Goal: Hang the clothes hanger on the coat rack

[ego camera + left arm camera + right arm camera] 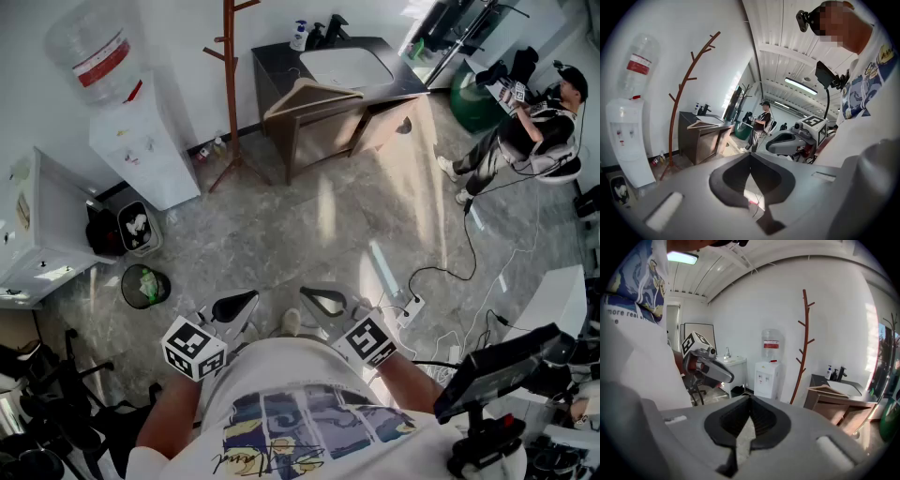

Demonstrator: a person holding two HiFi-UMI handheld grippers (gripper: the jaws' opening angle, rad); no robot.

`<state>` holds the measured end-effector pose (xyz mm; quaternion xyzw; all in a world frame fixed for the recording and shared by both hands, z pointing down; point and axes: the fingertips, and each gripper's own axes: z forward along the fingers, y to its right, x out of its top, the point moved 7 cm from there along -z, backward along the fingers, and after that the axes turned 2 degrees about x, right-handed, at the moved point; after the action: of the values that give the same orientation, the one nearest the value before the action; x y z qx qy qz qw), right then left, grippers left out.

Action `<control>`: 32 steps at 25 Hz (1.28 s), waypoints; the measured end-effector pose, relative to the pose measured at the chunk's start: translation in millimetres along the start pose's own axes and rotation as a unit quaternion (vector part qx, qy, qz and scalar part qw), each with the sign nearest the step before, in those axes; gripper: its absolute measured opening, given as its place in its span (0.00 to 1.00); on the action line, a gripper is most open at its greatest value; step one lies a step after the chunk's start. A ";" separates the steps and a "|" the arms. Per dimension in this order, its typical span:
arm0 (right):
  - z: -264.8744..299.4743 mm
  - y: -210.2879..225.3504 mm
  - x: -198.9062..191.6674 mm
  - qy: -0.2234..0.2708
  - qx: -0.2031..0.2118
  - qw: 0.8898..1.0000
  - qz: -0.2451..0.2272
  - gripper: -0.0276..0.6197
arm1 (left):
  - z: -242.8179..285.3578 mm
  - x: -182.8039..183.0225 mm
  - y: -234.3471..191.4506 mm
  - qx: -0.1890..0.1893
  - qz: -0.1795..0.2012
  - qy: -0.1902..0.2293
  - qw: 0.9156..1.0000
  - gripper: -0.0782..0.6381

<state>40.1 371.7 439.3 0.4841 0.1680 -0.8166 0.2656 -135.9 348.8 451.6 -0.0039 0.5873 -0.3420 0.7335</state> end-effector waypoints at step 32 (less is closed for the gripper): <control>14.4 189.9 -11.3 0.006 -0.079 0.995 0.068 0.19 | 167.0 99.5 -139.0 -0.029 -0.017 -0.003 0.999 0.19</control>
<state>147.7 214.7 452.9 0.4767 0.2000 -0.7779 0.3573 -53.1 125.8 474.6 -0.0362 0.5945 -0.3372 0.7291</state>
